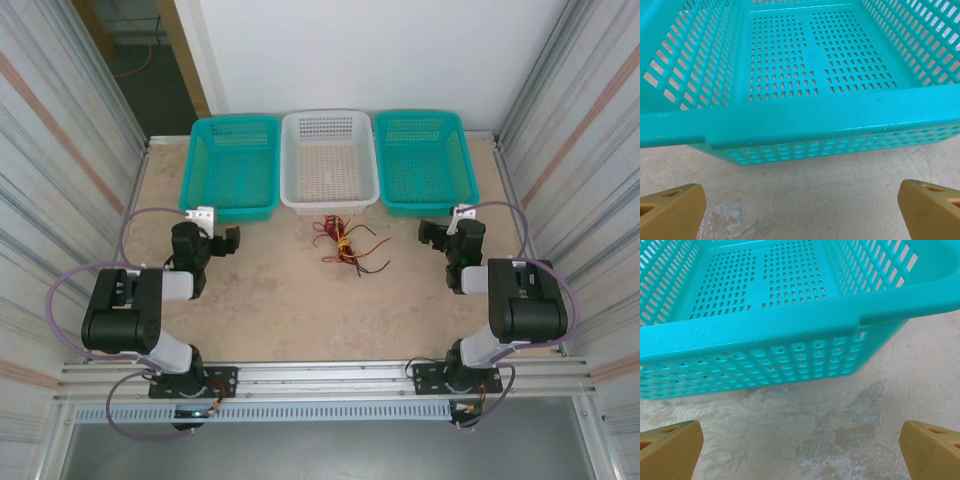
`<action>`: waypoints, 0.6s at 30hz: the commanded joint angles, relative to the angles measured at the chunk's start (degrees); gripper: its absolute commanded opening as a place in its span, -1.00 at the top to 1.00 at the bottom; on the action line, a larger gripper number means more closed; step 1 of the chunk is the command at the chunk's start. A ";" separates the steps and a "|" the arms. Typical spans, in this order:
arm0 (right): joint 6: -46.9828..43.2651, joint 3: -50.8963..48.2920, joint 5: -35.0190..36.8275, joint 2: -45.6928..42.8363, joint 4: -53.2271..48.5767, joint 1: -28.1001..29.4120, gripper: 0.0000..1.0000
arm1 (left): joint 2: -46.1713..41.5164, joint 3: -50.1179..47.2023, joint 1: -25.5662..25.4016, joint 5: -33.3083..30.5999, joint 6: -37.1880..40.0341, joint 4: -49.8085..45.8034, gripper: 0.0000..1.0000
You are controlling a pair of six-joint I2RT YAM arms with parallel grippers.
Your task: Untangle the cables
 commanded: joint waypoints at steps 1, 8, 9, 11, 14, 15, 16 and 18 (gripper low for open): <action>-1.38 0.29 -0.22 -0.49 1.00 -0.02 -0.98 | -0.32 0.75 0.41 0.53 0.97 0.92 -0.97; 2.32 3.93 8.30 -7.47 -11.85 0.07 -0.98 | -6.66 6.40 -3.40 -6.75 3.24 -13.82 -0.97; 2.98 4.54 8.49 -9.63 -15.22 0.24 -0.98 | -9.23 5.43 -5.23 -9.36 3.75 -13.10 -0.98; 2.33 0.57 10.66 -13.96 -12.46 2.30 -0.98 | -14.03 4.15 -8.60 -11.59 4.88 -14.12 -0.97; 3.86 -3.58 16.14 -22.77 -13.88 4.88 -0.98 | -18.28 6.10 -11.13 -15.25 -0.67 -21.22 -0.97; 4.22 -3.80 16.84 -25.80 -16.92 5.80 -0.98 | -19.37 6.81 -13.32 -18.83 -1.61 -22.84 -0.97; 3.69 -3.97 17.59 -29.30 -19.62 7.60 -0.98 | -20.75 7.22 -15.64 -21.93 -1.94 -24.13 -0.97; 2.25 -3.11 23.47 -36.41 -26.30 12.80 -0.98 | -23.96 7.79 -18.47 -25.99 -4.94 -27.21 -0.97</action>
